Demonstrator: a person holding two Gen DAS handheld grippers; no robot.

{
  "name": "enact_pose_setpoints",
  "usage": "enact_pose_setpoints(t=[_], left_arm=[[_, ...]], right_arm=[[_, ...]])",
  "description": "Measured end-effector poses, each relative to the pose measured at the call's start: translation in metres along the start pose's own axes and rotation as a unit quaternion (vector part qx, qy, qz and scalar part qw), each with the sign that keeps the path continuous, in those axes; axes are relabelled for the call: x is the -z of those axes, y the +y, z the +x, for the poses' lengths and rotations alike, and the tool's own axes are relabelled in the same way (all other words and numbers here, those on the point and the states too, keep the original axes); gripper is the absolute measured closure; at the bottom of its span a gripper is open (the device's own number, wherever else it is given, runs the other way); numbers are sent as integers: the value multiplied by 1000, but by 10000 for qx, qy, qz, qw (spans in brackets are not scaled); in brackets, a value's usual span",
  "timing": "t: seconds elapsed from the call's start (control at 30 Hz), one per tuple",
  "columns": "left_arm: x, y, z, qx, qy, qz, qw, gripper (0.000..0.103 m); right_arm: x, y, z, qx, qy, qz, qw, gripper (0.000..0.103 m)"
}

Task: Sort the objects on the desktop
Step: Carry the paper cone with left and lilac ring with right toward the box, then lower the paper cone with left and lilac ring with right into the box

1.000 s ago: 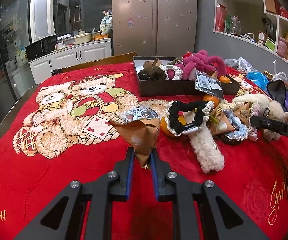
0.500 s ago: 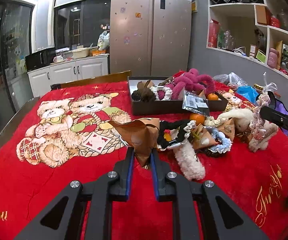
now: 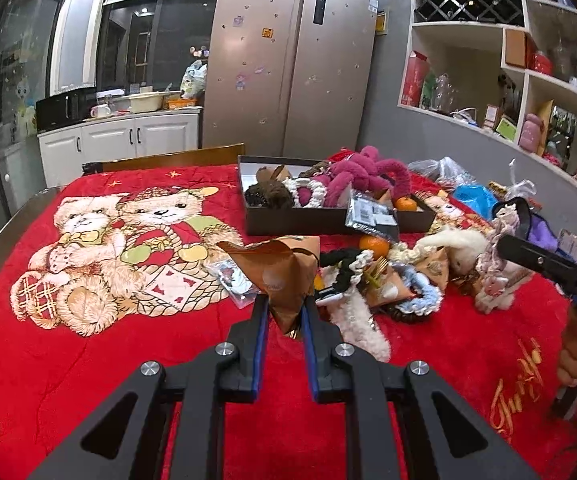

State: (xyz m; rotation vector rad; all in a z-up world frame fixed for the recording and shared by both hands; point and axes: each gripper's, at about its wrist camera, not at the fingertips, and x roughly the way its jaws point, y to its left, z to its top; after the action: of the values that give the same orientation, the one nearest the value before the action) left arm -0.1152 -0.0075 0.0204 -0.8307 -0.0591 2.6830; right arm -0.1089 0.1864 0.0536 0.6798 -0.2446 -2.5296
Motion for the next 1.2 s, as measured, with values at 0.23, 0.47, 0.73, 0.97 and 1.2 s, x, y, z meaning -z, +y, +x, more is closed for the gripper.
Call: enact_pose_setpoints(t=[0.23, 0.47, 0.73, 0.97, 1.2], left_arm=[[-27, 2, 6, -114, -111, -162, 9997, 87], [-89, -10, 28, -521, -476, 149, 9974, 87], [-155, -9, 107, -493, -410, 195, 9978, 87], [-184, 5, 188, -525, -16, 34, 9986, 87], [-194, 16, 242, -597, 423, 46, 9973, 87]], right_arm=[[-29, -4, 1, 21, -196, 263, 9995, 92], [-95, -2, 35, -108, -283, 226, 9993, 93], [-157, -20, 127, -40, -84, 327, 9994, 92], [-186, -44, 204, 225, 109, 430, 9988, 92], [-195, -80, 269, 371, 380, 569, 9970, 92]])
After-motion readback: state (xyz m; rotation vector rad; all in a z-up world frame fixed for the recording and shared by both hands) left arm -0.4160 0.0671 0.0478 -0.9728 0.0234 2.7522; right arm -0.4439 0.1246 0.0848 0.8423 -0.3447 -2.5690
